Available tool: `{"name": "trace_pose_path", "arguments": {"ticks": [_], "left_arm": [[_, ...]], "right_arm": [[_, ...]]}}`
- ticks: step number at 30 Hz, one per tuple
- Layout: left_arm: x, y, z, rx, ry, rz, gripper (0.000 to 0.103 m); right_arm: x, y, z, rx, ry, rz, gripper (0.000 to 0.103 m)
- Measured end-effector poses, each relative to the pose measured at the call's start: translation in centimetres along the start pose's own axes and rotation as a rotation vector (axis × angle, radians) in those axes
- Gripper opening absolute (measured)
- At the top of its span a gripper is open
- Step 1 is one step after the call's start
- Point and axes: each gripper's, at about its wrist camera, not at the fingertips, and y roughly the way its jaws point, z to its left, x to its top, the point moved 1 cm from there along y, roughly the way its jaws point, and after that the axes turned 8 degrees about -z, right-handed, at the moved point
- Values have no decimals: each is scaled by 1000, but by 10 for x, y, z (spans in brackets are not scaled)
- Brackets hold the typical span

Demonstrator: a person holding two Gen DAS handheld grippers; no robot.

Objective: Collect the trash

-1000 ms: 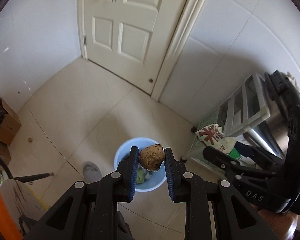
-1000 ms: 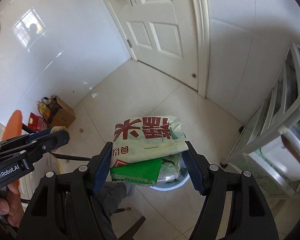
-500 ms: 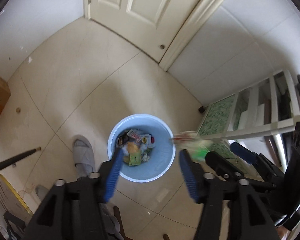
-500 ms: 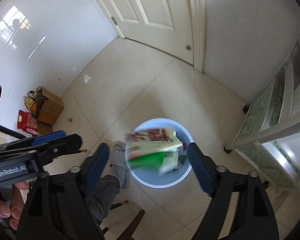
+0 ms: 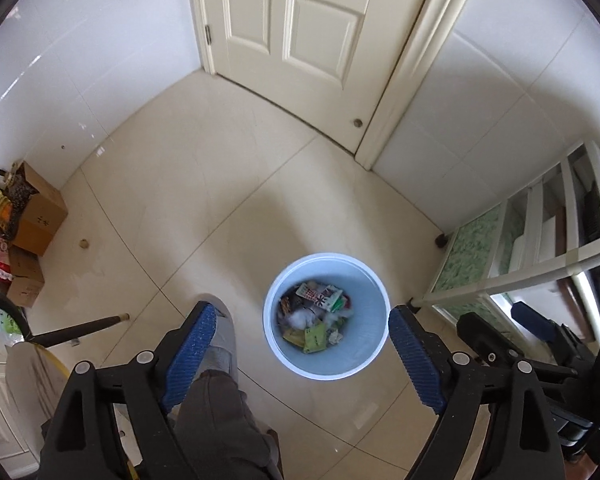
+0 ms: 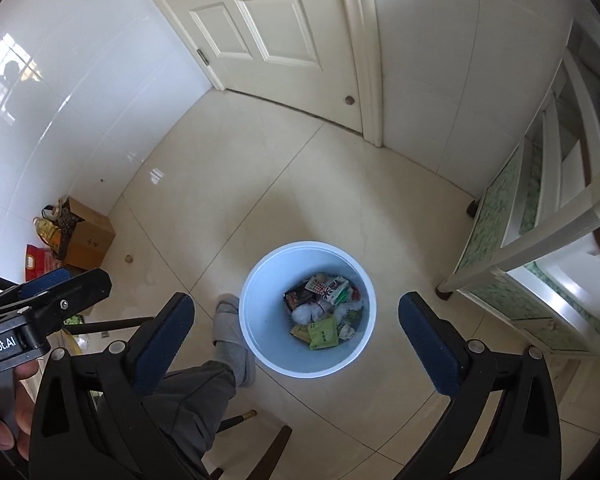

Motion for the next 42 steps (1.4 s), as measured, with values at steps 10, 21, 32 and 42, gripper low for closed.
{"name": "trace_pose_path", "arguments": {"ticks": [10, 21, 32, 42], "left_arm": [[-55, -171, 14, 48, -57, -315, 85], [-205, -386, 80, 320, -254, -720, 102], [-381, -516, 56, 683, -442, -901, 102], [-489, -547, -48, 810, -475, -962, 102]], "right_arm": [[9, -120, 50, 76, -80, -197, 103], [-35, -257, 189, 327, -295, -381, 103], [-141, -372, 326, 605, -586, -486, 103], [-216, -439, 358, 649, -681, -600, 103]]}}
